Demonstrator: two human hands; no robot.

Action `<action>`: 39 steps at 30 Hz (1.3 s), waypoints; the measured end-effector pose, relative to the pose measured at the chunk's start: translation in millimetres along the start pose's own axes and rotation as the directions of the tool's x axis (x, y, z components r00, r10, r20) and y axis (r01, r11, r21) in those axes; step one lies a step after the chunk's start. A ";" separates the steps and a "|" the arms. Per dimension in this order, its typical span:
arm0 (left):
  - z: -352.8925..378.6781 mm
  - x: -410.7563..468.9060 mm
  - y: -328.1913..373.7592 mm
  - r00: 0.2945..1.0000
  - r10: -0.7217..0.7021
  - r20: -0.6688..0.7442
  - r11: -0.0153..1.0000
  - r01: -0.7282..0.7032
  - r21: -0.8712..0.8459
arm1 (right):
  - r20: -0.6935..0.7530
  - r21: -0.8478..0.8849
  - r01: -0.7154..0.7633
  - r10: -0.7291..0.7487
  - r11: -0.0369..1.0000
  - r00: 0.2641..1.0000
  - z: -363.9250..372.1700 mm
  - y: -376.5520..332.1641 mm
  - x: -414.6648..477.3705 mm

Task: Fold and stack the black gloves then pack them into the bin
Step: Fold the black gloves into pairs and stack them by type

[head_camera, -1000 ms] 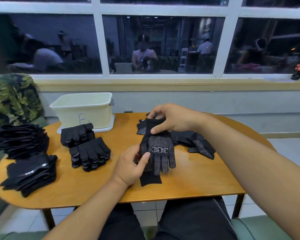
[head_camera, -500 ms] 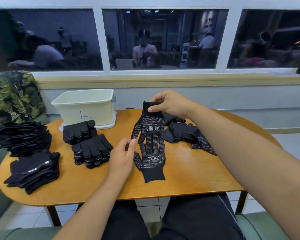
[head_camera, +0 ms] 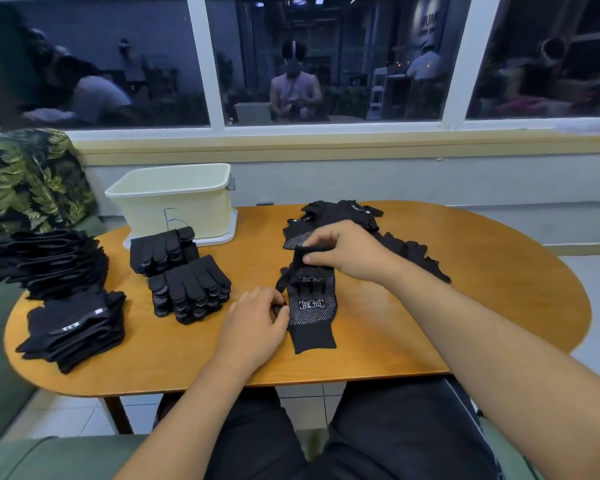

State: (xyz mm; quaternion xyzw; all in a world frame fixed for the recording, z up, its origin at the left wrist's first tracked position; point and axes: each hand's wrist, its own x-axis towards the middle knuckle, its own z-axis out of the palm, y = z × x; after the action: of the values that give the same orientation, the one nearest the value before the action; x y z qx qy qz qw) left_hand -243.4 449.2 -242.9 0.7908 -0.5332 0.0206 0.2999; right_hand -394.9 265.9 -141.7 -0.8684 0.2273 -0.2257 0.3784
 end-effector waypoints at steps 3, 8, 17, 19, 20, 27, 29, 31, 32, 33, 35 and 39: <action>1.4 -2.2 1.4 1.000 0.021 -0.004 0.998 -0.021 0.058 | 0.002 0.054 -0.016 0.016 0.998 1.000 15.1 8.8 -32.4; -0.6 -3.7 1.9 1.000 -0.030 -0.002 1.000 0.030 -0.003 | 0.020 -0.023 0.039 -0.038 0.999 0.999 39.7 31.0 -66.5; -1.7 -10.3 1.4 0.999 0.005 0.042 0.998 -0.008 0.060 | 0.046 -0.279 0.134 -0.126 0.951 0.991 66.2 47.0 -76.9; -1.3 -10.2 1.9 0.999 0.020 0.051 0.996 -0.025 0.086 | -0.024 -0.290 0.116 -0.129 0.950 0.991 69.0 44.6 -79.6; -1.2 -10.2 2.2 0.998 0.020 0.053 0.995 -0.025 0.093 | -0.057 -0.304 0.120 -0.143 0.945 0.988 70.7 43.9 -81.8; -0.3 -8.4 3.4 0.998 0.009 0.062 0.994 -0.016 0.111 | -0.019 -0.466 0.187 -0.221 0.865 0.975 75.8 43.2 -90.2; -0.6 -7.9 2.9 0.998 0.009 0.067 0.994 -0.016 0.111 | 0.021 -0.466 0.184 -0.197 0.866 0.980 75.7 42.5 -89.1; -0.9 -7.0 1.7 0.997 0.003 0.079 0.995 -0.010 0.099 | 0.028 -0.455 0.175 -0.183 0.873 0.983 75.7 43.7 -88.4; -1.4 -6.3 1.0 0.996 -0.002 0.085 0.996 -0.005 0.090 | 0.026 -0.448 0.170 -0.177 0.878 0.984 75.6 44.2 -88.3; -1.2 -5.4 0.0 0.995 -0.010 0.097 0.997 0.002 0.082 | 0.023 -0.445 0.167 -0.175 0.880 0.984 75.6 45.0 -88.1; -1.3 -4.0 0.1 0.993 -0.025 0.114 0.997 0.017 0.071 | 0.020 -0.446 0.165 -0.175 0.880 0.984 75.8 45.4 -88.6; -3.5 -2.1 1.2 0.991 -0.079 0.108 0.997 0.077 0.022 | 0.016 -0.440 0.167 -0.178 0.882 0.984 75.5 44.0 -88.9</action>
State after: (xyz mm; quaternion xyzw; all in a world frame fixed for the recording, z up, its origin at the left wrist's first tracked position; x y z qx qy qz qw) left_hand -244.4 452.3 -240.2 0.8136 -0.5172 -0.0297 0.2640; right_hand -432.8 331.2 -240.9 -0.9453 0.1990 -0.2118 0.1483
